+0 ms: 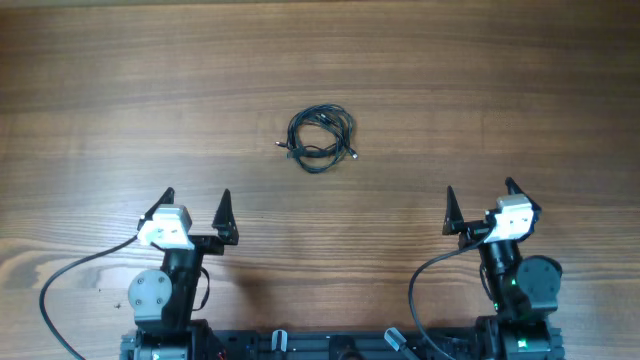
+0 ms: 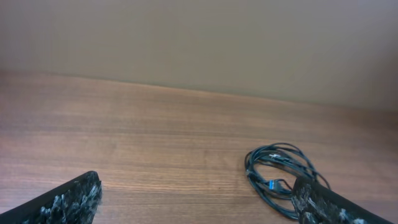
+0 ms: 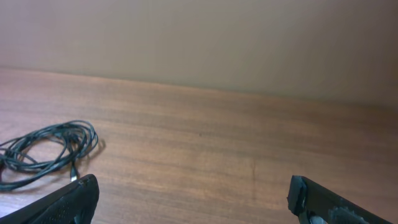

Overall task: Untangle cables
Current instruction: 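Raise both arms and move grippers toward the black cable bundle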

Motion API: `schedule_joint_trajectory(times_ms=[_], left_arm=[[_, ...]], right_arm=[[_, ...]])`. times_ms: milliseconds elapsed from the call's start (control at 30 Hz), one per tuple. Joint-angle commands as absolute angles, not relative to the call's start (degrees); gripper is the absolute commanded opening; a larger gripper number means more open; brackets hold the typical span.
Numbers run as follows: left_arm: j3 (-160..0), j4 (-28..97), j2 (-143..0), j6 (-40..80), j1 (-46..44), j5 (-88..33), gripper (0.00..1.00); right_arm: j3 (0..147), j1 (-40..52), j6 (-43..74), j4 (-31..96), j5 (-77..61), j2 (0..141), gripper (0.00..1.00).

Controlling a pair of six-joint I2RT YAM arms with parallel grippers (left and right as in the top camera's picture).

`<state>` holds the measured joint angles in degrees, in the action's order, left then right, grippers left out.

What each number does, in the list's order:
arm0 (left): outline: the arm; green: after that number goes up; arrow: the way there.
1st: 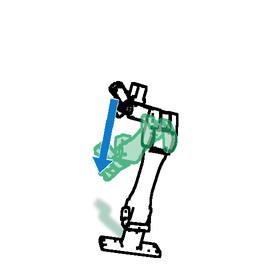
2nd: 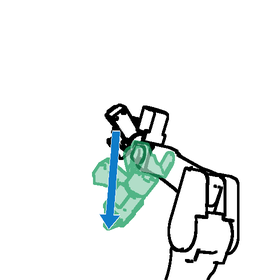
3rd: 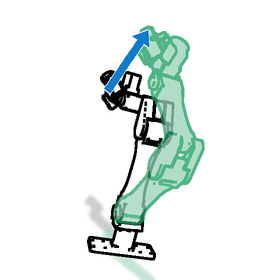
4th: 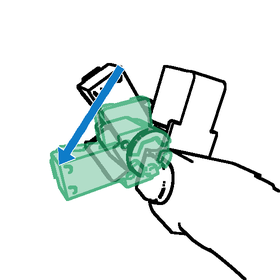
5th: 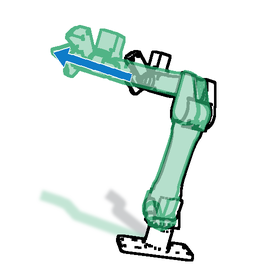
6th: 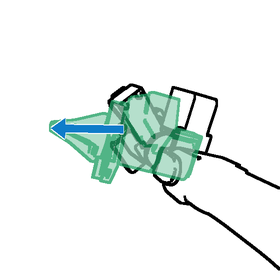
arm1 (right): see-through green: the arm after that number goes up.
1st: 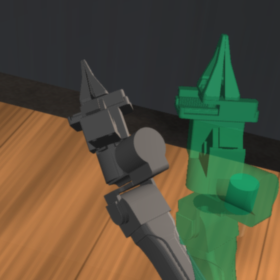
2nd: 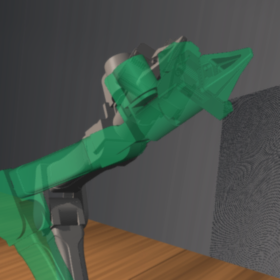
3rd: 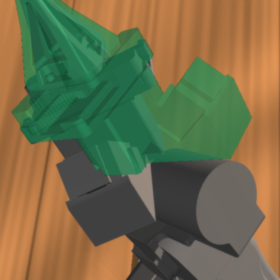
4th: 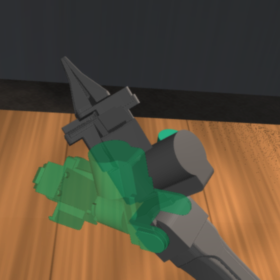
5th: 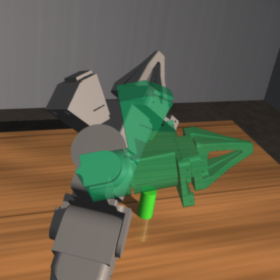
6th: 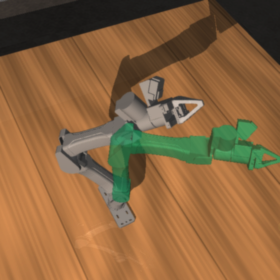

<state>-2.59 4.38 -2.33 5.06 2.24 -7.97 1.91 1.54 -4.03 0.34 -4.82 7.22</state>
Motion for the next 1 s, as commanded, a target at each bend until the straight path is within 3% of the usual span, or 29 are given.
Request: schedule_joint_trajectory(times_ms=[0, 400, 800, 967], left_arm=[[-6.9, 5.1, -5.8, 8.2, 2.0, -6.3, 1.00], [-20.8, 13.7, -26.1, 11.3, 2.0, -6.6, 1.00], [-43.5, 37.2, -48.8, 15.9, 2.0, -7.6, 1.00], [-51.8, 48.5, -54.1, 16.7, 2.0, -10.2, 1.00]], right_arm=[[6.7, 1.2, -2.5, 0.3, -3.9, 13.3, 1.00], [21.3, 1.2, -1.3, 5.6, -4.6, 35.9, 1.00], [42.1, 1.2, -1.6, 25.2, -7.3, 57.0, 1.00], [44.8, 1.2, -1.1, 26.2, -7.8, 59.8, 1.00]])
